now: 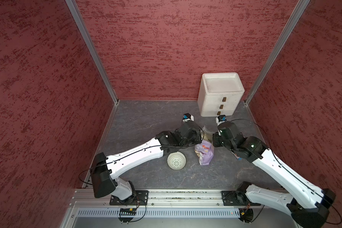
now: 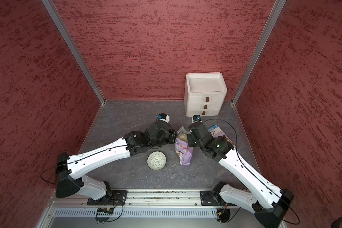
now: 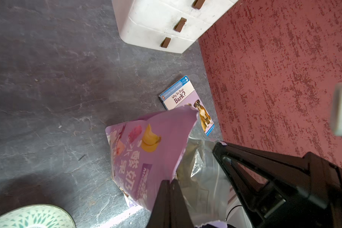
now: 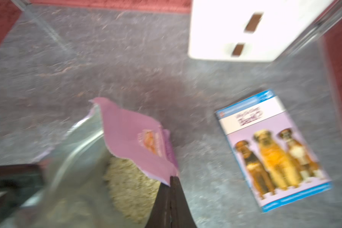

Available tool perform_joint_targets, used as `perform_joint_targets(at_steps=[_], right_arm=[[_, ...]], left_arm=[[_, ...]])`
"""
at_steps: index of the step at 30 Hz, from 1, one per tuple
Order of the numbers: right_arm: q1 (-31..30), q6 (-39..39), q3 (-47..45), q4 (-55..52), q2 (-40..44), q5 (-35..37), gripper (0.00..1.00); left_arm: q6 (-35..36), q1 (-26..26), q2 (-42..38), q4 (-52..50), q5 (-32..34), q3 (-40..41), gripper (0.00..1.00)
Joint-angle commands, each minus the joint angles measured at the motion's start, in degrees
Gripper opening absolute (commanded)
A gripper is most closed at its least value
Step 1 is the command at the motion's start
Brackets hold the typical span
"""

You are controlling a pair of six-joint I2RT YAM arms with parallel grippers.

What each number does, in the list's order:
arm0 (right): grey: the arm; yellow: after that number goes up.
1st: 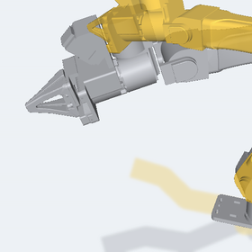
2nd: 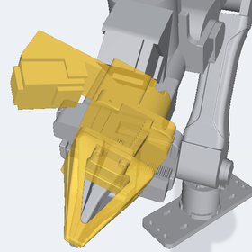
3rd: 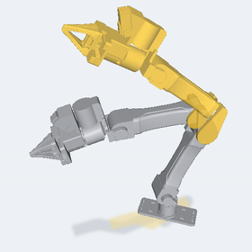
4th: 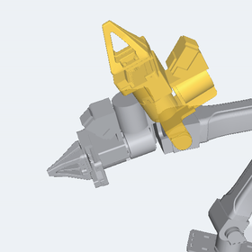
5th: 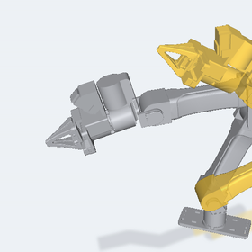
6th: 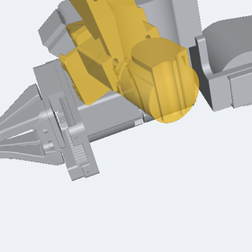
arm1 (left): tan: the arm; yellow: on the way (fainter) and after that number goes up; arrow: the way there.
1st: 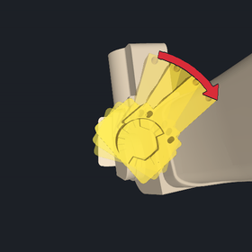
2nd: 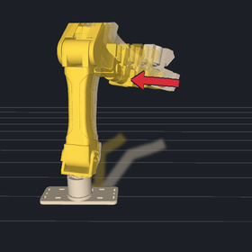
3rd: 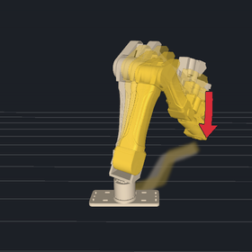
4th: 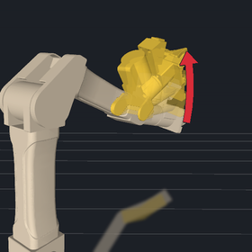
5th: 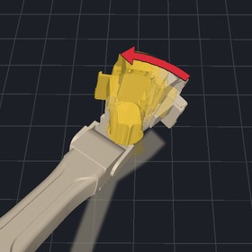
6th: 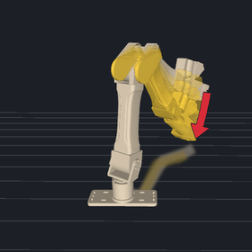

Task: Pour the oats into the breakfast bowl
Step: Open the oats bag at the center of the board.

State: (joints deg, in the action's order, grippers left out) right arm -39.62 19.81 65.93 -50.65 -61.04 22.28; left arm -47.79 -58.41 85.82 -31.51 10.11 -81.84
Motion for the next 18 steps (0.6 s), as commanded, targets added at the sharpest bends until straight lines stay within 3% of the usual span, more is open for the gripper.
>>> perform_joint_targets(at_steps=[1,6,12,18], right_arm=[[0.42,-6.91,3.15,1.13,-0.49,14.98,0.00],[0.50,-9.13,3.06,6.38,-1.28,14.22,0.00],[0.68,-4.74,0.23,14.06,-4.12,-1.36,0.00],[0.68,1.06,-3.82,18.17,-6.97,-7.91,0.00]], left_arm=[[5.13,2.57,0.24,-7.57,0.42,-4.04,0.00],[4.54,4.82,1.03,-7.39,-2.71,-3.37,0.00],[1.81,5.19,4.31,-2.28,-7.73,-1.11,0.00],[1.86,5.17,6.24,-0.91,-9.08,-0.97,0.01]])
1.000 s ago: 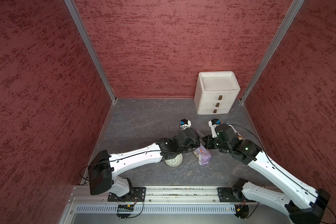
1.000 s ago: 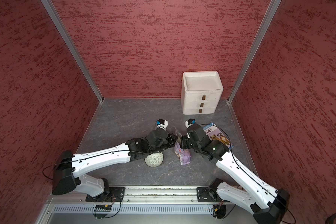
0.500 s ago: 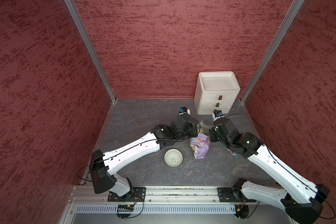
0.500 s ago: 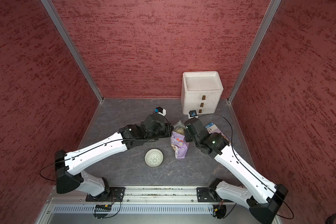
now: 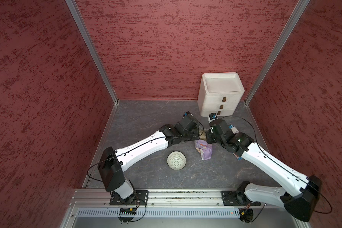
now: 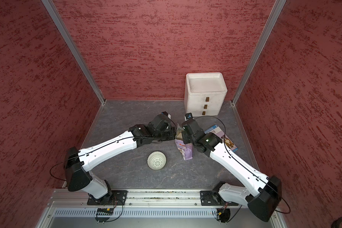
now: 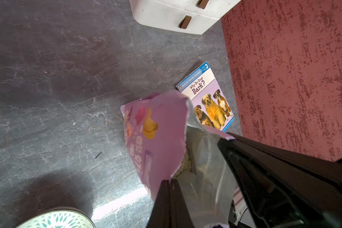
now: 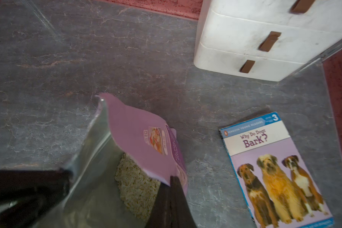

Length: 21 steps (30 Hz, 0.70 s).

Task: Pour the oats into the breakfast bowl
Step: Open the oats bag at the center of the board.

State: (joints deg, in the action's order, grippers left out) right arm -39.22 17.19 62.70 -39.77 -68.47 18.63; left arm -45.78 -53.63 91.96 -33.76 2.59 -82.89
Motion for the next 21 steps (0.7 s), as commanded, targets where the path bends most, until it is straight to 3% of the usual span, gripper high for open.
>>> perform_joint_targets(at_steps=[1,4,8,16,18,20,21], right_arm=[[0.29,4.39,-0.96,7.79,0.78,-4.93,0.00],[0.29,5.93,-2.32,8.89,2.42,-5.72,0.00],[0.30,7.04,-4.69,9.00,3.83,-7.05,0.19],[0.29,7.66,-6.18,7.00,1.87,-6.77,0.28],[0.29,7.46,-5.86,6.55,1.67,-5.79,0.16],[0.36,7.01,-5.30,6.52,2.04,-4.38,0.02],[0.37,6.37,-4.89,6.58,2.28,-3.34,0.00]], left_arm=[[-0.04,0.25,0.10,1.90,-1.70,0.37,0.09],[0.30,0.19,0.13,3.21,-1.76,1.16,0.39],[0.98,0.06,1.35,3.98,-2.26,1.79,0.46],[0.63,-0.20,3.28,3.70,-2.05,2.52,0.35],[1.01,-0.21,3.67,3.60,-1.74,2.69,0.27],[1.83,-0.12,4.11,3.21,-1.45,2.47,0.13],[2.61,0.10,4.37,2.25,-1.43,1.79,0.06]])
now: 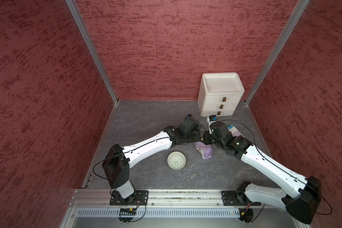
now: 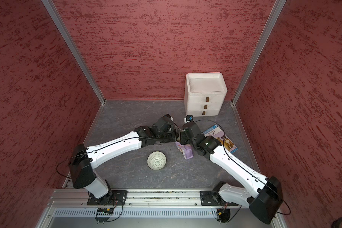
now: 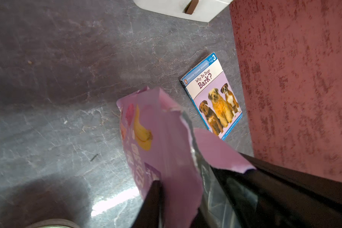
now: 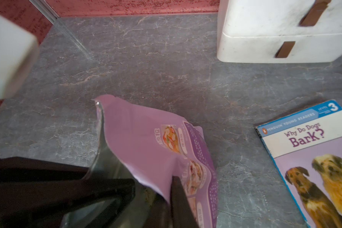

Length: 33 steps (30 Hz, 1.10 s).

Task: Pour the oats into the breakfast bowl
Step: Open the oats bag at the center of the board.

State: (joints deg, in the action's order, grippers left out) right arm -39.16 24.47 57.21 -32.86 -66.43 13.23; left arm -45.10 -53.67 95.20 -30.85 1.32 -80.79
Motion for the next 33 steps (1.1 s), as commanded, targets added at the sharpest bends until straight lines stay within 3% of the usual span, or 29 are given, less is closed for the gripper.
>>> perform_joint_targets(at_steps=[1,7,15,22,30,32,33], right_arm=[[0.35,-1.59,1.33,-0.59,0.36,3.31,0.00],[4.07,-7.81,6.06,-1.85,-0.88,11.24,0.00],[9.70,-20.37,8.37,8.31,-4.84,12.28,0.00],[10.32,-16.49,5.41,18.25,-5.87,-1.53,0.00],[10.26,-10.39,-4.63,28.74,-2.69,-3.77,0.11],[10.28,-9.00,-6.47,29.29,-0.70,-4.29,0.26],[10.29,-8.28,-7.54,29.41,0.73,-4.92,0.42]], left_arm=[[2.91,0.66,1.33,-2.40,0.22,-1.52,0.00],[7.70,4.25,-1.34,-11.83,3.93,-7.74,0.00],[15.48,5.33,4.70,-24.25,6.98,-19.98,0.00],[11.85,7.84,7.81,-22.09,4.90,-22.27,0.00],[3.68,9.56,10.52,-19.00,1.83,-21.84,0.00],[1.69,9.55,11.12,-18.79,0.16,-21.79,0.00],[1.09,9.55,11.26,-18.85,-0.37,-21.85,0.00]])
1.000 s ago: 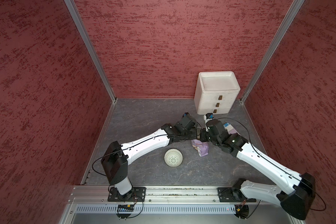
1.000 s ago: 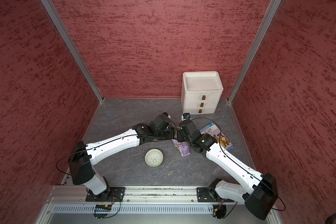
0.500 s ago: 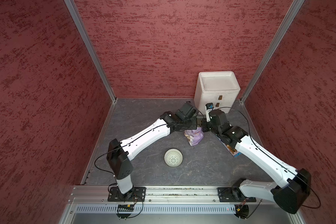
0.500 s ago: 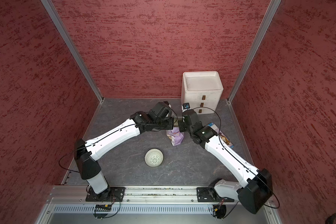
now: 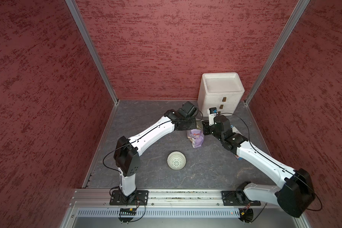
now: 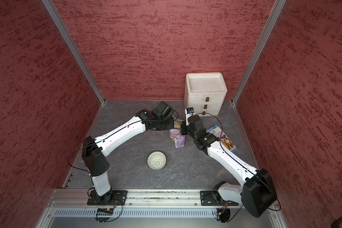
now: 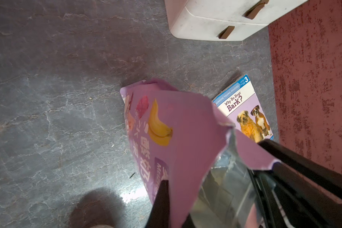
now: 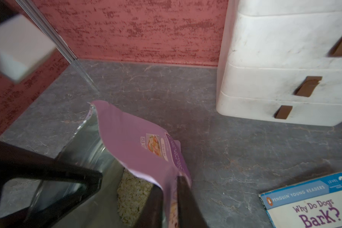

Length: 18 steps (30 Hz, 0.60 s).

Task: Pour the oats into the breakfast bowl
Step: Open the oats bag at the center of the board, then pick up the oats bag from the center of the board.

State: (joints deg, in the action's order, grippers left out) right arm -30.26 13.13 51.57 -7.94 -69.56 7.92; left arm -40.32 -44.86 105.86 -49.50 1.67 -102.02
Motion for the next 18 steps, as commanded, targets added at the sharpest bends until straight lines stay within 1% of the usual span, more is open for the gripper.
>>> perform_joint_targets(at_steps=[1,2,3,4,5,9,11,14,16,18], right_arm=[[1.35,3.71,-3.04,4.71,5.34,-0.43,0.55],[1.39,4.40,-4.43,4.96,6.97,-1.48,0.66],[1.43,5.22,-5.83,5.33,8.88,-3.03,0.74],[1.37,5.92,-7.39,5.92,10.68,-4.30,0.80],[1.39,6.87,-9.04,6.38,12.71,-5.48,0.84],[0.88,10.49,-16.76,9.87,20.07,-8.47,0.94],[-0.21,12.22,-21.68,13.42,22.81,-8.64,0.98],[-2.78,13.66,-30.04,22.52,24.40,-8.00,0.98],[-5.37,12.41,-34.11,28.50,22.55,-5.84,0.99],[-7.72,10.66,-35.36,32.34,17.95,-2.94,0.98]], left_arm=[[-4.20,0.74,0.77,-0.31,-0.87,-0.60,0.00],[-4.44,0.75,0.75,-0.34,-0.85,-0.63,0.00],[-4.50,0.76,0.77,-0.38,-0.59,-0.53,0.00],[-4.50,0.74,0.72,-0.50,-0.16,-0.60,0.00],[-4.65,0.78,0.62,-0.84,0.43,-0.62,0.00],[-5.49,1.15,0.15,-1.59,1.38,-1.13,0.00],[-6.31,1.26,0.00,-1.83,1.41,-1.21,0.00],[-7.64,1.44,-0.16,-2.31,1.41,-1.46,0.00],[-8.36,1.47,-0.14,-2.43,1.36,-1.56,0.00],[-8.82,1.53,-0.14,-2.45,1.12,-1.65,0.00]])
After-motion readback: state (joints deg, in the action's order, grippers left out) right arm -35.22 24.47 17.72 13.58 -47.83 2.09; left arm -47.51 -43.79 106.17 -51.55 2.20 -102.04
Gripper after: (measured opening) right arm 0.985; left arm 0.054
